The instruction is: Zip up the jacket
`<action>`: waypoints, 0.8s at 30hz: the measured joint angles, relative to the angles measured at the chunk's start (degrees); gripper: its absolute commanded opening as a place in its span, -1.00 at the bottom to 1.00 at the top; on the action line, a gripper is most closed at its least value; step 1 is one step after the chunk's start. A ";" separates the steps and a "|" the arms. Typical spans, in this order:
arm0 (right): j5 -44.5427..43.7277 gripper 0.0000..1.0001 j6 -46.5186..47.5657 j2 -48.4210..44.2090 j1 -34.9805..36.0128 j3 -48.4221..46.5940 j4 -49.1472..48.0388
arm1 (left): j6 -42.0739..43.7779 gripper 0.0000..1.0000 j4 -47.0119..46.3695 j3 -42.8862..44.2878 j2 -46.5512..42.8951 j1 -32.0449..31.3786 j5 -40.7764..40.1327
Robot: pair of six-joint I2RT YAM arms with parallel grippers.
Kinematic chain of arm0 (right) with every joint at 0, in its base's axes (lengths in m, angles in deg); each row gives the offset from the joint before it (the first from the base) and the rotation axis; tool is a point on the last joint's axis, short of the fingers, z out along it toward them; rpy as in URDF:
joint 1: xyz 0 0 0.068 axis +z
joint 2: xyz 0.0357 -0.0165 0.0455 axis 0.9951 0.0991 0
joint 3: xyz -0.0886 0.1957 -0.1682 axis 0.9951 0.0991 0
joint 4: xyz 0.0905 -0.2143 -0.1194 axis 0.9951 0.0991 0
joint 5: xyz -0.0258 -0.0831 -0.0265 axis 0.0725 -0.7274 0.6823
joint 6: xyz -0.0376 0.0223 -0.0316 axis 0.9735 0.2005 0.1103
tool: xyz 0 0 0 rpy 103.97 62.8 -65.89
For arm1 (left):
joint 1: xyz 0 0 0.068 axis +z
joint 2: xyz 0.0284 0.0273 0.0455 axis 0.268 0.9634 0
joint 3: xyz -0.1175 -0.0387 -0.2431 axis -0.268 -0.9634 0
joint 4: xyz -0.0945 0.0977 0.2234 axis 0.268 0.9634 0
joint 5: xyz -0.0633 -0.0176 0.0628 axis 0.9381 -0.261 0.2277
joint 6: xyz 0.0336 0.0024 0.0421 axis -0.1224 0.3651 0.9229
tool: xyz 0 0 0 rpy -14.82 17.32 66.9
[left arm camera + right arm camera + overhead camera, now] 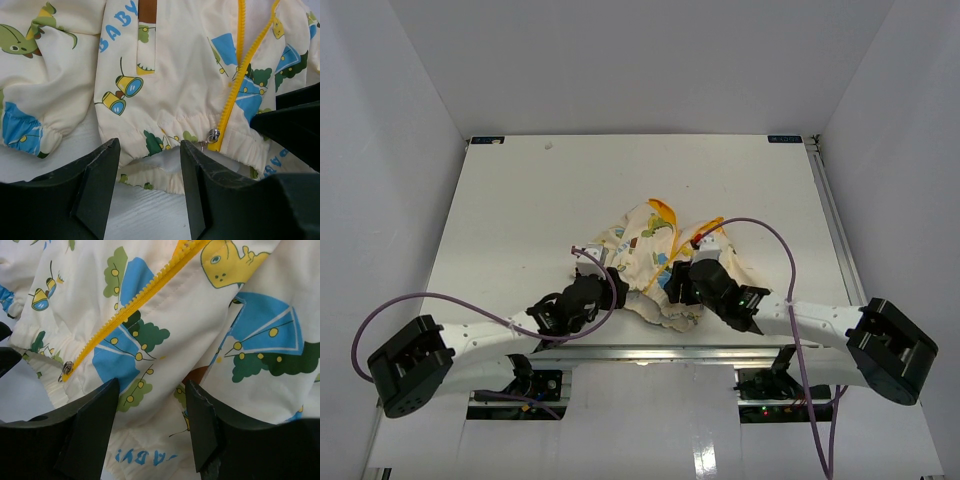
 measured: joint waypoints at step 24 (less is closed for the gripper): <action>-1.94 0.02 6.66 -21.25 0.57 17.14 -8.07 | 11.82 0.33 9.18 21.44 11.01 0.14 25.78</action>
